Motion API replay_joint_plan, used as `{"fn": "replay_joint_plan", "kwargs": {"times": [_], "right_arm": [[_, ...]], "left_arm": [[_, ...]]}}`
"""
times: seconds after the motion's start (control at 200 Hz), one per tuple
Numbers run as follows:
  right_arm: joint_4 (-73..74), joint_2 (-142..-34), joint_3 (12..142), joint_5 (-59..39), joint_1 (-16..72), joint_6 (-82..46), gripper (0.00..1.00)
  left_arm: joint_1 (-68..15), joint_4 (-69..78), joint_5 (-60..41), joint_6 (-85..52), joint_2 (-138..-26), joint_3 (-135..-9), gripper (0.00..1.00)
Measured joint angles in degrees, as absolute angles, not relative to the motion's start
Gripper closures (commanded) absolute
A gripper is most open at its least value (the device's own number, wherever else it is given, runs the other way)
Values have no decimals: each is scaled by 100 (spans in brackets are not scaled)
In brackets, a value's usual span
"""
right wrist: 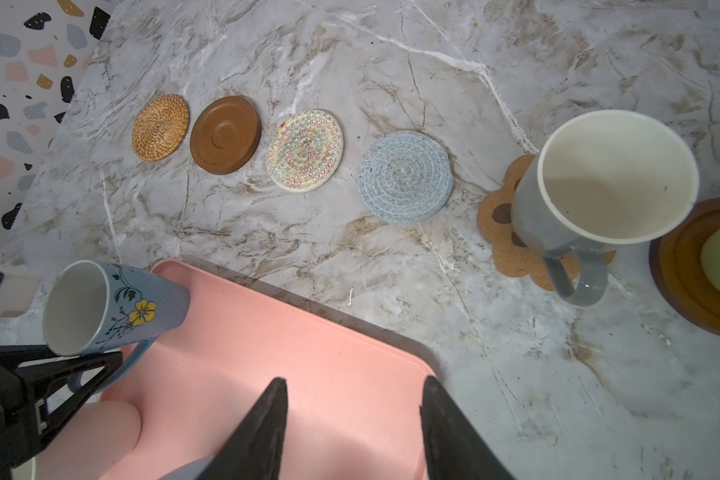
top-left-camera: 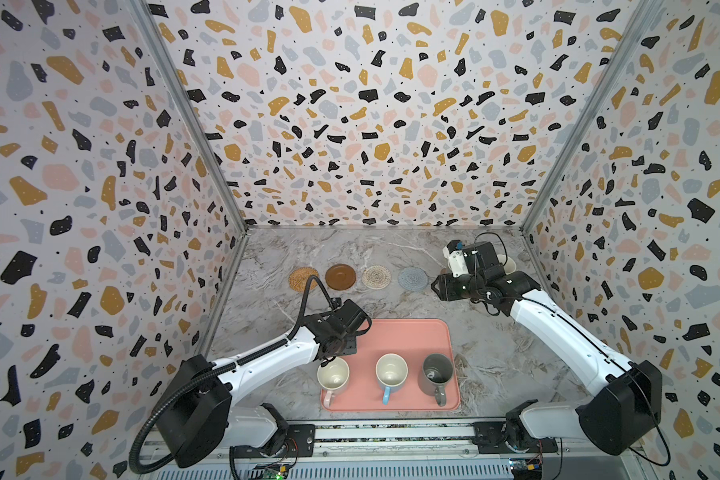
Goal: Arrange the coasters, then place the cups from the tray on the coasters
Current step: 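Lower the left gripper onto the blue-handled mug rim and close it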
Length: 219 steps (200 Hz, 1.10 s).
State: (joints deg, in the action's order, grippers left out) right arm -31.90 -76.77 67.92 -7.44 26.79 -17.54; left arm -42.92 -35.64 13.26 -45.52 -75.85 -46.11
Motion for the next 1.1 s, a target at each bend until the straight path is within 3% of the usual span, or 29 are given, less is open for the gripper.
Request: {"fn": "replay_joint_plan", "kwargs": {"times": [0.275,1.096], "right_arm": [[-3271,-7693,6899,-661,2735,-1874,47],[-3406,-7762,6993,-338,3002,-2141,47]], "left_arm": [[-4185,-3415,1400,-4397,-7585,-4536,84],[-4136,-3269,1413,-4130,-7185,-4386,93]]}}
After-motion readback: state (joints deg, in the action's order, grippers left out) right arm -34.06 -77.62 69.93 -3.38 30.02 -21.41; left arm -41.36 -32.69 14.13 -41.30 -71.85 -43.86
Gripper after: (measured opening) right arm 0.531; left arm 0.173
